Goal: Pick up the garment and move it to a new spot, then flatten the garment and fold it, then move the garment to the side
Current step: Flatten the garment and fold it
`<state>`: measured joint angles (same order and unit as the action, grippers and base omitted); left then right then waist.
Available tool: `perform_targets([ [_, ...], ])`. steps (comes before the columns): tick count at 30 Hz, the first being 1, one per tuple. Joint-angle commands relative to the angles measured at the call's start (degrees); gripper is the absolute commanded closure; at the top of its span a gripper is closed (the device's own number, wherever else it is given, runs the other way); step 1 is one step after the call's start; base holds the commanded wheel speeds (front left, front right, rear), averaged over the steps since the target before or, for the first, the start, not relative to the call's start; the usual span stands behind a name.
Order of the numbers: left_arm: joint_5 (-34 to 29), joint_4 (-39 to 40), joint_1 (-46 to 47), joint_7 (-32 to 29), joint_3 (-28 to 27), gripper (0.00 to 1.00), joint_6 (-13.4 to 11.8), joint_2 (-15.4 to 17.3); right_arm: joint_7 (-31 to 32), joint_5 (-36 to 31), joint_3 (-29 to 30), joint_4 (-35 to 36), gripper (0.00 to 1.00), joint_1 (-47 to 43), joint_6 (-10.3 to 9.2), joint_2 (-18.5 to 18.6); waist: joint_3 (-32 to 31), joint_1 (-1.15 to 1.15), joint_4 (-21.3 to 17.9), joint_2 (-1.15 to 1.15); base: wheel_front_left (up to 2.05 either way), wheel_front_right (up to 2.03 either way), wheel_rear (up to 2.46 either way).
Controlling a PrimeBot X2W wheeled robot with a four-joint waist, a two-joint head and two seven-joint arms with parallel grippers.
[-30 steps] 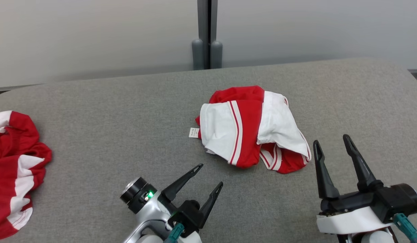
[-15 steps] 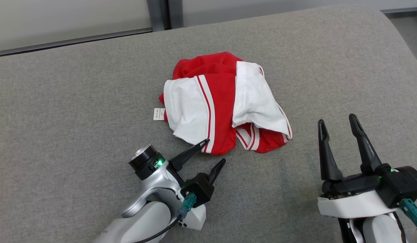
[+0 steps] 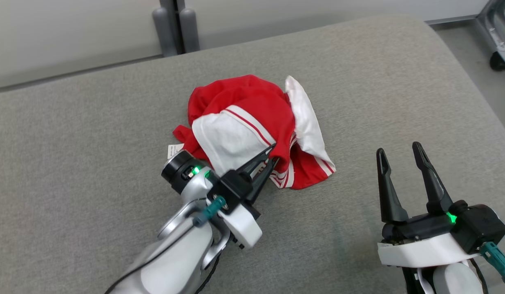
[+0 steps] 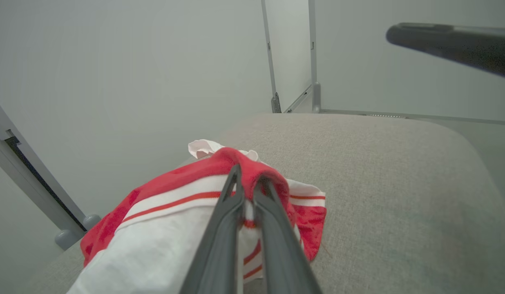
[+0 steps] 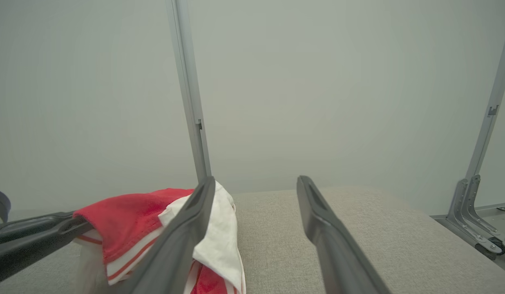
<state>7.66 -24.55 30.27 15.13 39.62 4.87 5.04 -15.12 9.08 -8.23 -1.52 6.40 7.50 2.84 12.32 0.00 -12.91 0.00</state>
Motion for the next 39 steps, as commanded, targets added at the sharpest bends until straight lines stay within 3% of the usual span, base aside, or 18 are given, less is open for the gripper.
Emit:
perform_targets([
  [1,1.49,0.18,1.34,0.03,-0.66,1.0,0.65,0.01,-0.06,0.43,0.04,-0.25,0.0,-0.48,-0.02,0.11,-1.43,0.0,-1.3,0.0,0.0,0.0,0.0],
  [6,14.04,0.21,7.48,-1.09,-1.79,1.0,2.41,-1.76,-0.06,0.96,1.46,-0.59,0.0,-1.58,-0.02,0.13,-4.51,0.0,-4.16,0.0,0.0,0.0,0.0],
  [11,30.85,3.51,17.92,-5.85,-3.07,1.0,2.55,-2.08,-0.06,1.53,3.33,-0.52,0.0,-2.14,-0.02,0.14,-6.21,0.0,-7.23,0.0,0.0,0.0,0.0],
  [16,47.25,5.79,28.94,-7.88,-4.9,1.0,-2.72,-2.02,-0.06,1.17,6.56,-0.39,0.0,-2.76,-0.02,0.12,-7.07,0.0,-8.57,0.0,0.0,0.0,0.0],
  [21,61.87,5.54,37.23,-8.69,-5.69,1.0,-7.95,-1.91,-0.06,0.18,11.02,-0.32,0.0,-3.15,-0.02,0.1,-7.53,0.0,-7.38,0.0,0.0,0.0,0.0],
  [26,67.25,-0.51,34.54,-8.99,-8.15,1.0,-10.98,-0.88,-0.06,0.35,13.28,-0.33,0.0,-2.76,-0.02,0.1,-7.43,0.0,-5.32,0.0,0.0,0.0,0.0],
  [33,66.56,-7.03,17.48,-9.33,-7.11,1.0,-8.75,10.34,-0.06,0.87,13.2,-0.24,0.0,-2.3,-0.02,0.11,-5.46,0.0,-3.15,0.0,0.0,0.0,0.0],
  [37,65.04,-11.31,11.21,-6.52,-7.44,1.0,-7.56,15.8,-0.06,-0.25,12.69,-0.17,0.0,-1.7,-0.02,0.11,-3.74,0.0,-1.87,0.0,0.0,0.0,0.0],
  [38,64.35,-12.53,10.53,-5.32,-7.67,0.74,-7.32,16.78,-0.06,-0.48,12.6,-0.08,0.0,-1.58,-0.02,0.11,-3.4,0.0,-1.57,0.0,0.0,0.0,0.0],
  [39,64.55,-13.77,10.11,-4.03,-8.52,0.02,-7.5,17.43,-0.06,-0.73,12.49,0.03,0.0,-1.45,-0.02,0.11,-3.05,0.0,-1.27,0.0,0.0,0.0,0.0],
])
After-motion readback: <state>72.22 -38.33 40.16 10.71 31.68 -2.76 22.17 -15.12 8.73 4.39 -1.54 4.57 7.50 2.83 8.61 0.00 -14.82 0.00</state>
